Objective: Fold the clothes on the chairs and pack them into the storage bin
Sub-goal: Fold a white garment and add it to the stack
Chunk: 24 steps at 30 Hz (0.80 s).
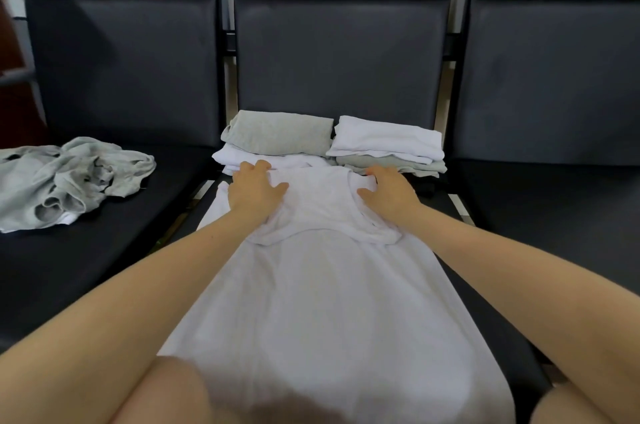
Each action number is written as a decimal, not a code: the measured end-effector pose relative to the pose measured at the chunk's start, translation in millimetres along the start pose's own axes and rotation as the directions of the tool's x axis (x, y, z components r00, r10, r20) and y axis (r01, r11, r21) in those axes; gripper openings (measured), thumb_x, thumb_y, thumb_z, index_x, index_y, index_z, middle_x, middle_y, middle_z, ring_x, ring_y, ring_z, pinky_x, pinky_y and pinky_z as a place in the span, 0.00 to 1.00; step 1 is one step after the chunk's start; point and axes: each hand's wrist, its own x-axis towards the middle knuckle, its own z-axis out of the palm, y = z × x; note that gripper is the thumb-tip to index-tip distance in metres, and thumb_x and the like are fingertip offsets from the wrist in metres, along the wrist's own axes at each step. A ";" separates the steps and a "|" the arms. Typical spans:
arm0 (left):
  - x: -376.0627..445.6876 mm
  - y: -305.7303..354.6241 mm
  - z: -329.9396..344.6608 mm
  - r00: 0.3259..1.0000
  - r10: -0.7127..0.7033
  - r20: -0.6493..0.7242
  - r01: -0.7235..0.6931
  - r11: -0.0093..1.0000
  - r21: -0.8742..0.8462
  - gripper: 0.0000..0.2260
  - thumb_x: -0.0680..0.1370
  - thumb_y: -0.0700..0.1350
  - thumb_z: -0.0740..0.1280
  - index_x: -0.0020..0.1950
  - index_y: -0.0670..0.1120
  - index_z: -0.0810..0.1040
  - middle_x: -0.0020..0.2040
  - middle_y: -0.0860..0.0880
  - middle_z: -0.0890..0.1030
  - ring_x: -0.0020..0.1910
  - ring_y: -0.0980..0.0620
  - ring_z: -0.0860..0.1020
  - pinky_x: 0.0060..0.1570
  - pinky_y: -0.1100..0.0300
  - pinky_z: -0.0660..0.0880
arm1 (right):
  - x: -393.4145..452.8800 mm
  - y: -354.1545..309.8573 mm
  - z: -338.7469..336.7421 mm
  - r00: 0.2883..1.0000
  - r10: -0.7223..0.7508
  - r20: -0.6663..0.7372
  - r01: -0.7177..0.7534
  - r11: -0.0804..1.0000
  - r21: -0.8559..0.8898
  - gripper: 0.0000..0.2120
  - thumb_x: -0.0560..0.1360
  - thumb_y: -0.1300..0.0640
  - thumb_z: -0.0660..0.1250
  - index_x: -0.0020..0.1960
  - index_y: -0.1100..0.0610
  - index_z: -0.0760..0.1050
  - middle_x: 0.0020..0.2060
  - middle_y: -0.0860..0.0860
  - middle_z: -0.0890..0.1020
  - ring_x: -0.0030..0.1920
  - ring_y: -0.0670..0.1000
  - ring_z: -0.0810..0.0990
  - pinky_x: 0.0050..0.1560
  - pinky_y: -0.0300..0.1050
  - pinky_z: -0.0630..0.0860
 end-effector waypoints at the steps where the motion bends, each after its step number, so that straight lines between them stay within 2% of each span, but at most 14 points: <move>1: -5.4 2.1 -2.6 0.999 0.017 -0.032 -0.018 1.000 -0.007 0.20 0.75 0.56 0.67 0.64 0.48 0.73 0.61 0.45 0.72 0.59 0.43 0.72 0.56 0.49 0.72 | -3.7 -4.4 -5.6 0.998 -0.037 -0.043 0.037 0.999 -0.008 0.19 0.77 0.53 0.65 0.66 0.57 0.72 0.62 0.55 0.75 0.62 0.56 0.73 0.60 0.48 0.70; 3: -19.8 7.6 -10.4 0.994 0.081 -0.073 -0.085 0.995 -0.056 0.17 0.75 0.56 0.67 0.60 0.49 0.76 0.59 0.46 0.74 0.60 0.45 0.71 0.57 0.50 0.71 | -11.2 -13.7 -17.1 0.988 -0.109 -0.107 0.105 0.994 -0.039 0.13 0.77 0.53 0.63 0.58 0.57 0.77 0.55 0.53 0.79 0.56 0.55 0.76 0.56 0.51 0.73; 6: -49.2 17.0 -25.1 0.986 0.165 -0.026 -0.167 0.967 -0.195 0.11 0.76 0.53 0.67 0.53 0.49 0.79 0.54 0.51 0.78 0.57 0.50 0.73 0.55 0.54 0.72 | -35.7 -28.7 -28.2 0.990 -0.127 -0.058 0.129 0.991 0.036 0.09 0.77 0.55 0.62 0.46 0.58 0.79 0.44 0.50 0.81 0.47 0.52 0.78 0.46 0.46 0.75; 9: -78.7 23.9 -41.6 0.974 0.194 0.120 -0.149 0.939 -0.311 0.08 0.77 0.50 0.66 0.46 0.46 0.81 0.44 0.55 0.80 0.47 0.55 0.77 0.45 0.62 0.71 | -75.5 -42.8 -31.4 0.982 -0.144 0.121 0.110 0.961 0.252 0.08 0.76 0.54 0.66 0.42 0.57 0.79 0.38 0.49 0.81 0.38 0.48 0.78 0.37 0.38 0.73; 12: -106.2 24.8 -62.1 0.938 0.258 0.231 -0.147 0.901 -0.408 0.06 0.77 0.46 0.66 0.42 0.48 0.81 0.39 0.55 0.81 0.40 0.57 0.76 0.37 0.69 0.69 | -111.2 -58.8 -41.2 0.917 -0.229 0.326 0.132 0.947 0.293 0.09 0.75 0.52 0.68 0.43 0.57 0.81 0.34 0.48 0.81 0.27 0.42 0.74 0.29 0.31 0.70; 15: -129.5 23.3 -83.4 0.885 0.270 0.380 -0.019 0.836 -0.549 0.07 0.77 0.43 0.65 0.41 0.48 0.82 0.36 0.53 0.79 0.31 0.57 0.73 0.31 0.71 0.70 | -142.3 -72.4 -53.1 0.855 -0.307 0.418 0.213 0.943 0.255 0.09 0.75 0.49 0.69 0.45 0.55 0.81 0.32 0.45 0.79 0.30 0.40 0.74 0.32 0.30 0.70; 17: -139.9 21.1 -96.3 0.841 0.298 0.452 -0.005 0.838 -0.545 0.08 0.77 0.42 0.64 0.43 0.46 0.82 0.35 0.53 0.78 0.28 0.57 0.70 0.30 0.70 0.70 | -162.4 -74.4 -56.1 0.810 -0.363 0.461 0.331 0.931 0.151 0.09 0.74 0.47 0.70 0.47 0.52 0.80 0.34 0.43 0.78 0.34 0.41 0.74 0.35 0.30 0.69; 20: -147.9 13.8 -109.2 0.801 0.351 0.484 -0.091 0.871 -0.482 0.07 0.78 0.43 0.65 0.44 0.48 0.83 0.33 0.57 0.79 0.29 0.61 0.72 0.32 0.71 0.70 | -181.0 -66.4 -54.7 0.748 -0.398 0.532 0.440 0.897 0.053 0.13 0.72 0.43 0.71 0.53 0.46 0.75 0.38 0.43 0.77 0.36 0.41 0.73 0.37 0.33 0.68; 22: -150.5 5.7 -111.1 0.772 0.417 0.480 -0.197 0.875 -0.443 0.05 0.77 0.45 0.68 0.43 0.52 0.82 0.35 0.59 0.80 0.34 0.63 0.75 0.35 0.70 0.72 | -187.0 -57.2 -50.8 0.739 -0.397 0.545 0.450 0.892 0.040 0.17 0.71 0.42 0.71 0.56 0.45 0.71 0.37 0.44 0.76 0.34 0.41 0.73 0.37 0.35 0.68; 24: -152.2 -4.9 -107.7 0.720 0.484 0.497 -0.322 0.868 -0.379 0.02 0.75 0.49 0.71 0.43 0.56 0.81 0.40 0.55 0.81 0.37 0.58 0.74 0.41 0.65 0.73 | -192.0 -48.3 -44.6 0.747 -0.389 0.538 0.415 0.906 0.080 0.16 0.71 0.43 0.72 0.54 0.46 0.70 0.35 0.45 0.74 0.32 0.42 0.71 0.37 0.36 0.68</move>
